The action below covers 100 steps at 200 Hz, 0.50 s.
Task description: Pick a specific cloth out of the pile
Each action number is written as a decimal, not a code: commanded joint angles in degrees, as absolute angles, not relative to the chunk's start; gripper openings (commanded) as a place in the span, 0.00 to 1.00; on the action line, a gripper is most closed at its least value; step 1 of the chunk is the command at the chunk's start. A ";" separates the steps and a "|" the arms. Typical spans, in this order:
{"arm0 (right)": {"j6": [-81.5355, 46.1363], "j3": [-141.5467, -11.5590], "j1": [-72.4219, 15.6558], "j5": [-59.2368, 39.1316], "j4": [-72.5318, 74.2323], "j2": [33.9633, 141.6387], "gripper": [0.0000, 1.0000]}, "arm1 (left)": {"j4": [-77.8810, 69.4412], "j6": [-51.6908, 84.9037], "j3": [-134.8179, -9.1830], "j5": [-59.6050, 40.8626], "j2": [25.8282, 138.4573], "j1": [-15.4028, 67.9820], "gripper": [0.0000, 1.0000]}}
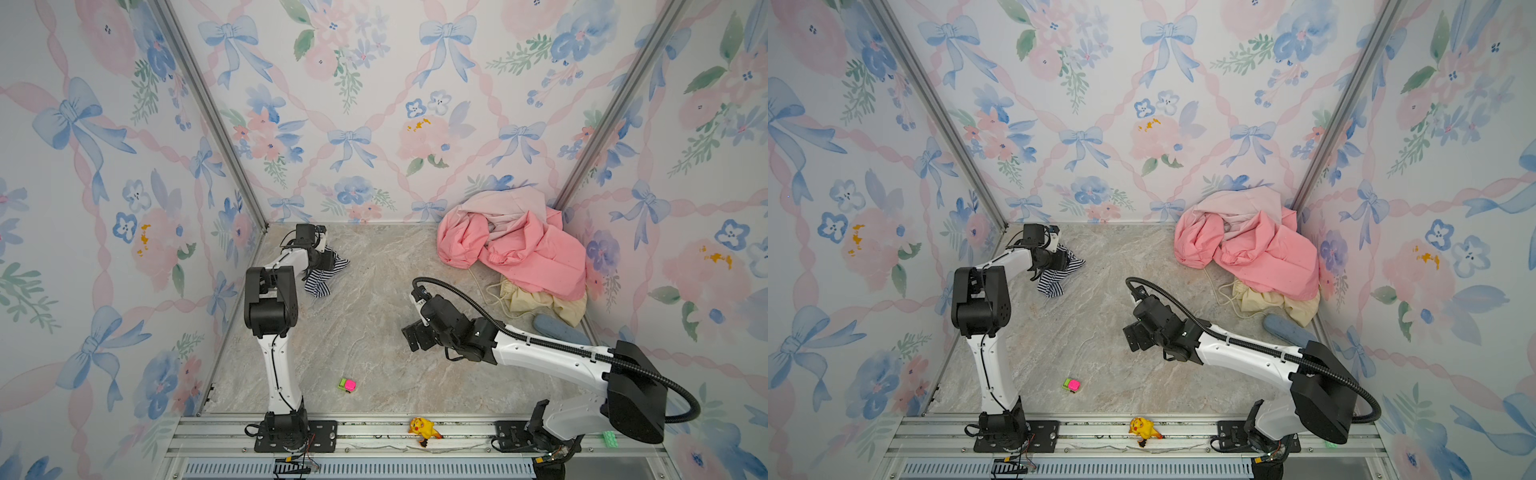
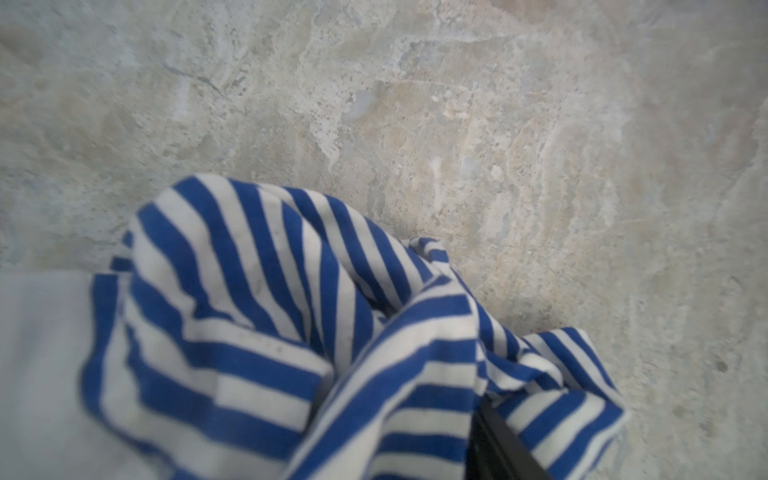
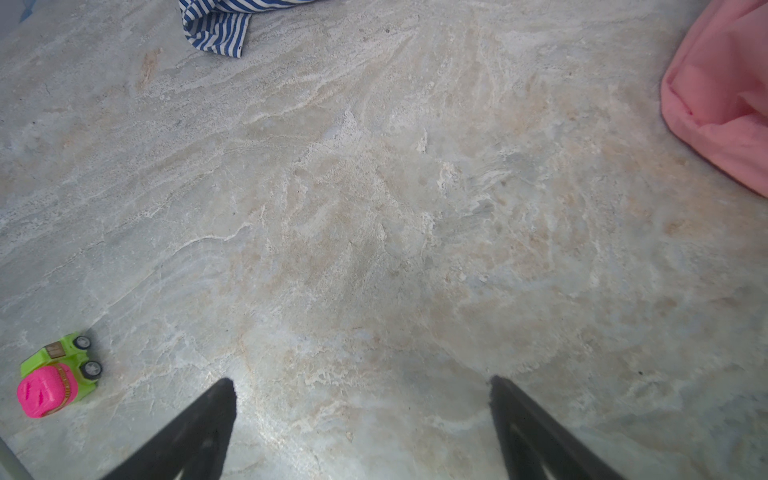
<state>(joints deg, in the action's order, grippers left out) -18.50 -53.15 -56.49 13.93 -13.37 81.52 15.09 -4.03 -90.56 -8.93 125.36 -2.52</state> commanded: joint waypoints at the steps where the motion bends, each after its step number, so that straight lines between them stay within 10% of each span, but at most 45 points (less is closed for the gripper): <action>1: -18.98 -54.40 -57.35 15.25 -15.29 79.99 0.97 | 21.45 -3.70 -89.31 -12.54 127.51 -3.47 0.13; 7: -18.94 -54.33 -57.43 15.20 -15.42 79.78 0.97 | 21.44 -3.59 -89.14 -12.61 127.12 -3.49 0.00; 100: -19.34 -53.26 -58.16 15.78 -14.88 78.57 0.97 | 20.95 3.85 -95.15 -16.93 116.81 -4.04 0.00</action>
<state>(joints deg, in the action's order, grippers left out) -18.59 -53.12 -57.23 14.81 -13.96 79.29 20.38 -0.21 -91.07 -15.94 121.86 -3.60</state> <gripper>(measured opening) 0.969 0.076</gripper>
